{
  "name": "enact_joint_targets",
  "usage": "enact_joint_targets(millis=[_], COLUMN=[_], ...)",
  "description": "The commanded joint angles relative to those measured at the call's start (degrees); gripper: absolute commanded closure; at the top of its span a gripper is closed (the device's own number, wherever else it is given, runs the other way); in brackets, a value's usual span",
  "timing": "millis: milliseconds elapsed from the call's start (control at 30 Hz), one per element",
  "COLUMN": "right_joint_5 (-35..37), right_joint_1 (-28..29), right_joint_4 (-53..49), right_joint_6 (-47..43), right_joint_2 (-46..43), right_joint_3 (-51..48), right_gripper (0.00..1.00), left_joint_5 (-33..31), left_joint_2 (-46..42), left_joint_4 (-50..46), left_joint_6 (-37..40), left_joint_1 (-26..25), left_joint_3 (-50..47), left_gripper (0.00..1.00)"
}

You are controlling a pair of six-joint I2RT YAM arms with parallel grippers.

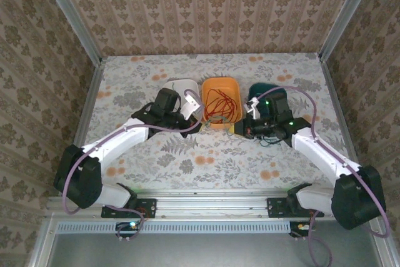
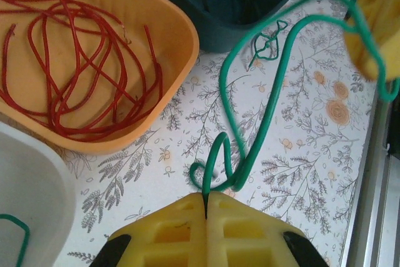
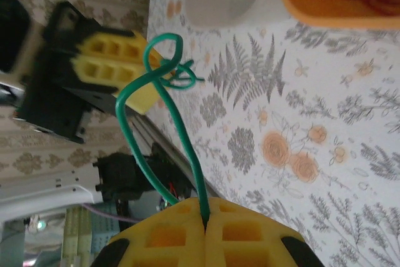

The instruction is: Untangle the cables

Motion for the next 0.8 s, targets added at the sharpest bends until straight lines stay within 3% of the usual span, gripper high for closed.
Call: enact_joint_targets(millis=[0, 167, 300, 400, 533, 700, 767], right_joint_5=[1.84, 4.99, 12.13, 17.85, 17.44, 20.49, 22.8], right_joint_1=[-3.26, -8.04, -10.2, -10.21, -7.96, 0.12, 3.49], right_joint_4=[2.78, 1.89, -2.25, -5.38, -4.68, 3.69, 8.33], right_joint_6=[3.07, 3.82, 2.28, 0.33, -0.32, 3.03, 4.82], right_joint_2=[-3.93, -7.96, -10.97, -12.59, -11.23, -5.91, -2.45], right_joint_3=[-1.14, -1.5, -0.47, 1.12, 2.62, 4.14, 5.46], right_gripper=[0.95, 0.95, 0.95, 0.95, 0.94, 0.94, 0.94], left_joint_5=[-3.73, -8.59, -11.0, -11.4, -9.55, -9.83, -14.63], left_joint_2=[1.61, 2.61, 1.72, -0.6, -5.01, -12.54, -15.38], left_joint_4=[2.61, 3.18, 2.97, 3.09, 6.27, 14.44, 15.79], left_joint_6=[-4.27, -7.26, -7.9, -7.97, -9.2, -16.01, -19.65], left_joint_1=[0.13, 0.18, 0.33, 0.6, 0.94, 3.52, 6.15], left_joint_3=[-2.15, -3.67, -4.58, -5.5, -7.03, -9.41, -10.1], left_gripper=[1.0, 1.0, 1.0, 1.0, 1.0, 0.47, 0.33])
